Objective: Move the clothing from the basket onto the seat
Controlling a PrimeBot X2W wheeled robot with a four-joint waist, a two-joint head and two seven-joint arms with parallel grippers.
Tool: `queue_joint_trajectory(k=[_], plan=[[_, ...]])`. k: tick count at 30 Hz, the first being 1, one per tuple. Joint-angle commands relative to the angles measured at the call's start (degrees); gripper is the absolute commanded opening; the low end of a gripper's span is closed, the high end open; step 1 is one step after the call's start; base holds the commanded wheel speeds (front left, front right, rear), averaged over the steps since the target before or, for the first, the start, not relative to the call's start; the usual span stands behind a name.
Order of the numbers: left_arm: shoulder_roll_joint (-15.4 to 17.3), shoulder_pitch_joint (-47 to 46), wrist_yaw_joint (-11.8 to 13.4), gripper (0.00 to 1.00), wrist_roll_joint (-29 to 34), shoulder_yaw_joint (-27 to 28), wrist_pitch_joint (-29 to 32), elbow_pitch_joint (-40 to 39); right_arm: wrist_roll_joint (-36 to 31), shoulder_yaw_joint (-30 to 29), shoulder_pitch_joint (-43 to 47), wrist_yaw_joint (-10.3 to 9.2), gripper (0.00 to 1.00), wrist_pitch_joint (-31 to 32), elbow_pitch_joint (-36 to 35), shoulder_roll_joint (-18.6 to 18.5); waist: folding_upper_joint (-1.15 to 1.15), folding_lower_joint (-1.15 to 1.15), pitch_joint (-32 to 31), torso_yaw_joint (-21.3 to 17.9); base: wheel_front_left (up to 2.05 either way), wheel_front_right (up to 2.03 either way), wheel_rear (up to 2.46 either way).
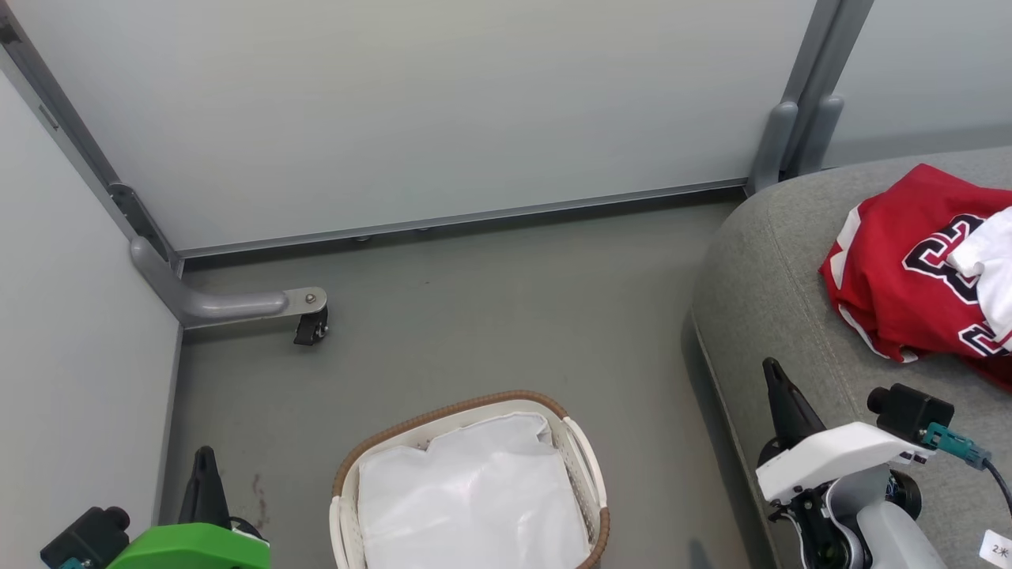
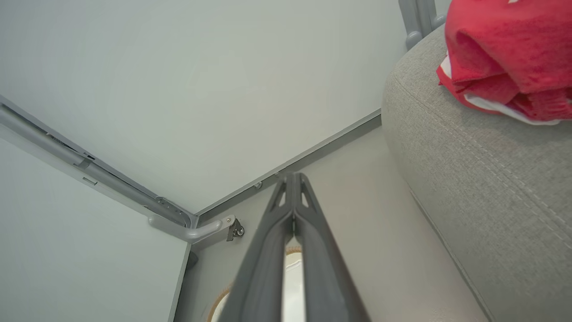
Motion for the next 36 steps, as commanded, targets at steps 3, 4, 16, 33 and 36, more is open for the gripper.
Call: queue_joint_trajectory(k=[3, 4, 16, 33, 36], plan=[[0.36, -1.78, -0.29, 0.0, -3.86, 0.27, 0.89, -1.29, 3.96, -0.82, -0.21, -0.02, 0.0, 0.93, -1.45, -0.25, 0.0, 0.0, -0.04, 0.04, 0.0, 0.0, 0.0], [0.36, -1.85, -0.31, 0.0, -4.58, 0.28, 1.1, -1.36, 4.68, -0.94, -0.14, -0.02, 0.0, 1.13, -1.56, -0.25, 0.0, 0.0, -0.05, 0.04, 0.0, 0.0, 0.0], [0.42, -2.6, -0.49, 0.0, -13.22, 0.42, 3.43, -2.29, 13.64, -2.43, 0.66, -0.03, 0.0, 3.44, -2.92, -0.31, 0.0, 0.0, -0.19, 0.16, 0.0, 0.0, 0.0], [0.5, -3.61, -0.7, 0.0, -23.95, 0.57, 6.31, -3.41, 24.77, -4.29, 1.65, -0.04, 0.0, 6.39, -4.59, -0.39, 0.0, 0.0, -0.38, 0.32, 0.0, 0.0, 0.0], [0.52, -3.72, -0.75, 0.0, -25.65, 0.59, 6.78, -3.58, 26.45, -4.58, 1.82, -0.04, 0.0, 6.84, -4.87, -0.4, 0.0, 0.0, -0.42, 0.35, 0.0, 0.0, 0.0]])
